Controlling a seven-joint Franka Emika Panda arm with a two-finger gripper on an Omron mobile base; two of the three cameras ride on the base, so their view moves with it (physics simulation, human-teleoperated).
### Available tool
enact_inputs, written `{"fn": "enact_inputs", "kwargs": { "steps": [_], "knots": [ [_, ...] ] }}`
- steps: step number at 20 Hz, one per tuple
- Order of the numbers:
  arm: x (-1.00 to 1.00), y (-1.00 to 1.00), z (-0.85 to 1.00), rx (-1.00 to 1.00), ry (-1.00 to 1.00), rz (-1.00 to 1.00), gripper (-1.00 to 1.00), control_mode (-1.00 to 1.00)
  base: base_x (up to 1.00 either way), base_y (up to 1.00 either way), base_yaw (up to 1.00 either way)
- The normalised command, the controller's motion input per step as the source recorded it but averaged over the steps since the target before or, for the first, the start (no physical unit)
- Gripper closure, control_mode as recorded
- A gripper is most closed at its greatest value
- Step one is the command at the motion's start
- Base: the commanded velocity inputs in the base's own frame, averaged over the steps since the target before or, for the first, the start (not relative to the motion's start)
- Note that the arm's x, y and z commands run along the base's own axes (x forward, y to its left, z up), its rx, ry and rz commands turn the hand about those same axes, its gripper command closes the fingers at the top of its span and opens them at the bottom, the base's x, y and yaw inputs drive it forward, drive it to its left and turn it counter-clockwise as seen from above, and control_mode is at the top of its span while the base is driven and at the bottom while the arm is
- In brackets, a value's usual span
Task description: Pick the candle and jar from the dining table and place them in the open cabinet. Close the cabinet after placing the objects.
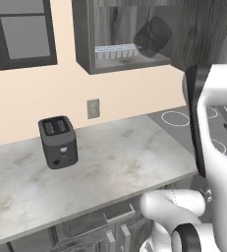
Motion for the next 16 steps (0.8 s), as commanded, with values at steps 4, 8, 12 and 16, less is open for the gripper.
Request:
{"fn": "enact_inputs", "kwargs": {
  "steps": [4, 8, 12, 16],
  "knots": [
    [-0.11, 0.00, -0.25, 0.00, 0.00, 0.00, -1.00, -1.00, 0.00, 0.00, 0.00],
    [0.00, 0.00, -0.30, 0.00, 0.03, 0.00, -1.00, -1.00, 0.00, 0.00, 0.00],
    [0.00, 0.02, -0.41, 0.00, 0.09, 0.00, -1.00, -1.00, 0.00, 0.00, 0.00],
    [0.00, 0.08, -0.49, -0.04, 0.12, 0.00, -1.00, -1.00, 0.00, 0.00, 0.00]
  ]
}}
